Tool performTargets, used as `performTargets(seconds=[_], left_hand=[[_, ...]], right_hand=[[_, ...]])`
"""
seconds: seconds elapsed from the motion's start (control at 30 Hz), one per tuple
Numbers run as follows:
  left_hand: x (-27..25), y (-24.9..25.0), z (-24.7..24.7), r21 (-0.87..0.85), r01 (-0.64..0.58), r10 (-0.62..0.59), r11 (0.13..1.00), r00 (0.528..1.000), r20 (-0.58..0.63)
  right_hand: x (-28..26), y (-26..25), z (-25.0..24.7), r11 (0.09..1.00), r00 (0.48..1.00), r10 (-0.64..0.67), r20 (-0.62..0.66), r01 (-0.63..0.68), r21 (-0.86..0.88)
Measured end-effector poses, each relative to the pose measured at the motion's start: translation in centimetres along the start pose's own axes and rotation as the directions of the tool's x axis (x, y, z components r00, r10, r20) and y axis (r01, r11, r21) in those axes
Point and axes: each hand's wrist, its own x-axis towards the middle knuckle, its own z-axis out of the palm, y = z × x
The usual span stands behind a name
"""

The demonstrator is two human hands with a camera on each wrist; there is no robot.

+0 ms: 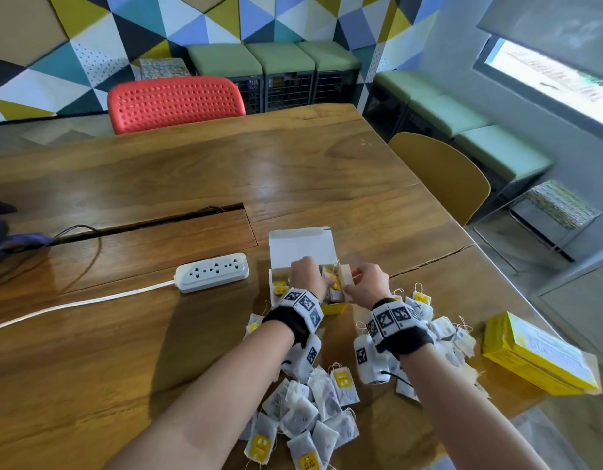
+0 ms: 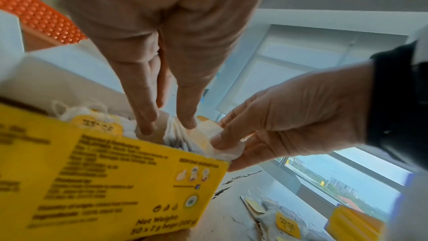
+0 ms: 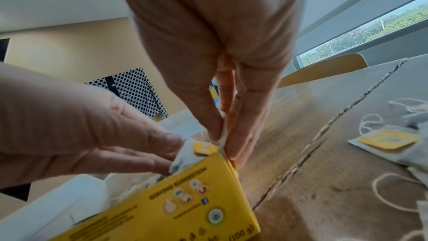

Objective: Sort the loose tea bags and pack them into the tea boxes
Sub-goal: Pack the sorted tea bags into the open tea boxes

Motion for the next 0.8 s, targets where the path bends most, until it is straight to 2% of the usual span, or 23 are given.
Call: performTargets(seconds=[0.13, 0.3, 0.43, 0.53, 0.6, 0.67, 0.8], left_hand=[[-1.2, -0.8, 0.0, -0.001, -0.119, 0.119, 0.993, 0.993, -0.018], [-1.8, -0.6, 1.0, 0.055, -0.152, 0.148, 0.987, 0.986, 0.074], [-1.4, -1.2, 1.1, 0.172, -0.183, 0.177, 0.968, 0.983, 0.051], [-1.2, -1.7, 1.0, 0.231, -0.310, 0.323, 0.922, 0.946, -0.017], [-1.3, -2.0, 1.3, 0.239, -0.418, 0.413, 0.877, 0.908, 0.070], [-1.5, -2.2, 1.6, 0.289, -0.449, 0.418, 0.846, 0.894, 0.163], [-1.0, -2.6, 1.3, 0.284, -0.384, 0.347, 0.879, 0.922, 0.174]], right_hand=[[-0.1, 0.2, 0.3, 1.000, 1.000, -0.009, -0.018, 0.009, 0.018], [-0.4, 0.2, 0.5, 0.999, 1.000, -0.014, -0.027, 0.015, 0.029], [-0.5, 0.3, 0.4, 0.999, 0.999, -0.013, -0.031, 0.014, 0.032], [-0.6, 0.3, 0.3, 0.999, 0.999, -0.013, -0.033, 0.014, 0.033], [-0.6, 0.3, 0.4, 1.000, 0.999, -0.006, -0.034, 0.008, 0.031], [-0.8, 0.3, 0.3, 0.999, 0.999, -0.011, -0.038, 0.012, 0.035], [-0.9, 0.4, 0.3, 0.999, 0.999, -0.020, -0.038, 0.021, 0.036]])
